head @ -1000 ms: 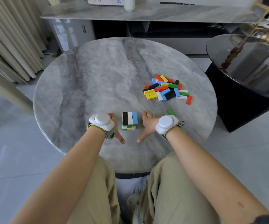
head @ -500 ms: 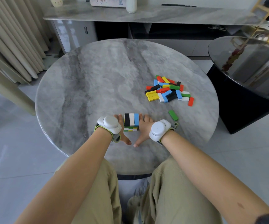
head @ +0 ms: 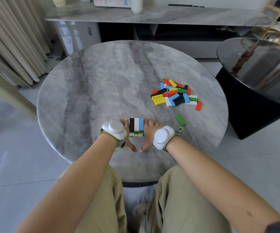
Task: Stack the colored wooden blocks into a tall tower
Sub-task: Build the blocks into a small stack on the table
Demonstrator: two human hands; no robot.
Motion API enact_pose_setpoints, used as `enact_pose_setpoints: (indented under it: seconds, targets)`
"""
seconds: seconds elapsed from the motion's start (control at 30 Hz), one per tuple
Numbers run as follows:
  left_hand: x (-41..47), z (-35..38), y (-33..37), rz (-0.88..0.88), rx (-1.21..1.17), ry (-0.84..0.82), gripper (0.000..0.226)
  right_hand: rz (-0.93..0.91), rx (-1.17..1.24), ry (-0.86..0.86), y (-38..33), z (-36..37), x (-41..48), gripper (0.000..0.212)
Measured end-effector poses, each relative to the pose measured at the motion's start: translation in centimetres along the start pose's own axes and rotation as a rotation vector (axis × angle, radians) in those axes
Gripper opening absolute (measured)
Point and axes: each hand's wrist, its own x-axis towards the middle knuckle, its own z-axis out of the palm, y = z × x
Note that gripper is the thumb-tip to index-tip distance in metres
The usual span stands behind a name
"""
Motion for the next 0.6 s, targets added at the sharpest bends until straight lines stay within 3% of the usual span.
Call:
enact_pose_setpoints:
  seconds: [0.33,0.6]
  targets:
    - [0.51,0.38,-0.14,-0.008,0.020,0.008,0.142,-0.006,-0.025,0.009,0.32,-0.05,0.07,0.118]
    - [0.18,-0.07,-0.34,-0.006,-0.026,0.024,0.139,0.010,0.030,0.006,0.56,-0.65,0.03,0.124]
